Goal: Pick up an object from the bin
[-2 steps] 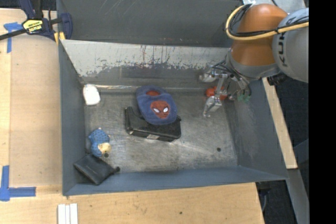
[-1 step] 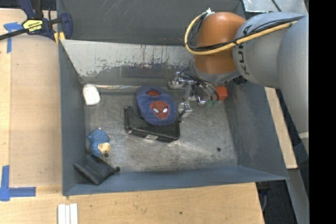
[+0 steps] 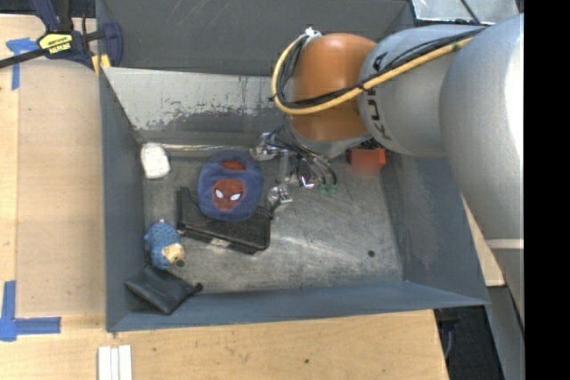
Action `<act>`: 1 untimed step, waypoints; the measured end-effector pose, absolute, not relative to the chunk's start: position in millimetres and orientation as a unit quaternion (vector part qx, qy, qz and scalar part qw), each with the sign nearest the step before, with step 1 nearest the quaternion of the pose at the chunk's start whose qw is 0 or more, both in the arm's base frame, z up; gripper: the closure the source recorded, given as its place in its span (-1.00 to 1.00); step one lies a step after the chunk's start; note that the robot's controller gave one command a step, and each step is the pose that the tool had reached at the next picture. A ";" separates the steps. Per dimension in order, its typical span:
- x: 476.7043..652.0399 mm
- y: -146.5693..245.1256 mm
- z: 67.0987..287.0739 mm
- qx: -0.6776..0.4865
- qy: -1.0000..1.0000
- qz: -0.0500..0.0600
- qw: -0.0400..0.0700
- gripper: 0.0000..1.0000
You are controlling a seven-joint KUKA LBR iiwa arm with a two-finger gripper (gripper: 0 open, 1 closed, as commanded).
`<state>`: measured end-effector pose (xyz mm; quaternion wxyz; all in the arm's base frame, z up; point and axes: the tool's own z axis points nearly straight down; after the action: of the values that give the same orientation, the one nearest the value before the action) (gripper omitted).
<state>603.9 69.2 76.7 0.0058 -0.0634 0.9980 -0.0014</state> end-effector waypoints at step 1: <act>622.9 143.0 121.9 -0.096 0.995 0.001 0.005 -1.00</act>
Offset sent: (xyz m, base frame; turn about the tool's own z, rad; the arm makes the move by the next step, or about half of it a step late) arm 0.0162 0.0704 0.0411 -0.0594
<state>622.9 143.0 121.9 0.0052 -0.0963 0.9953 0.0008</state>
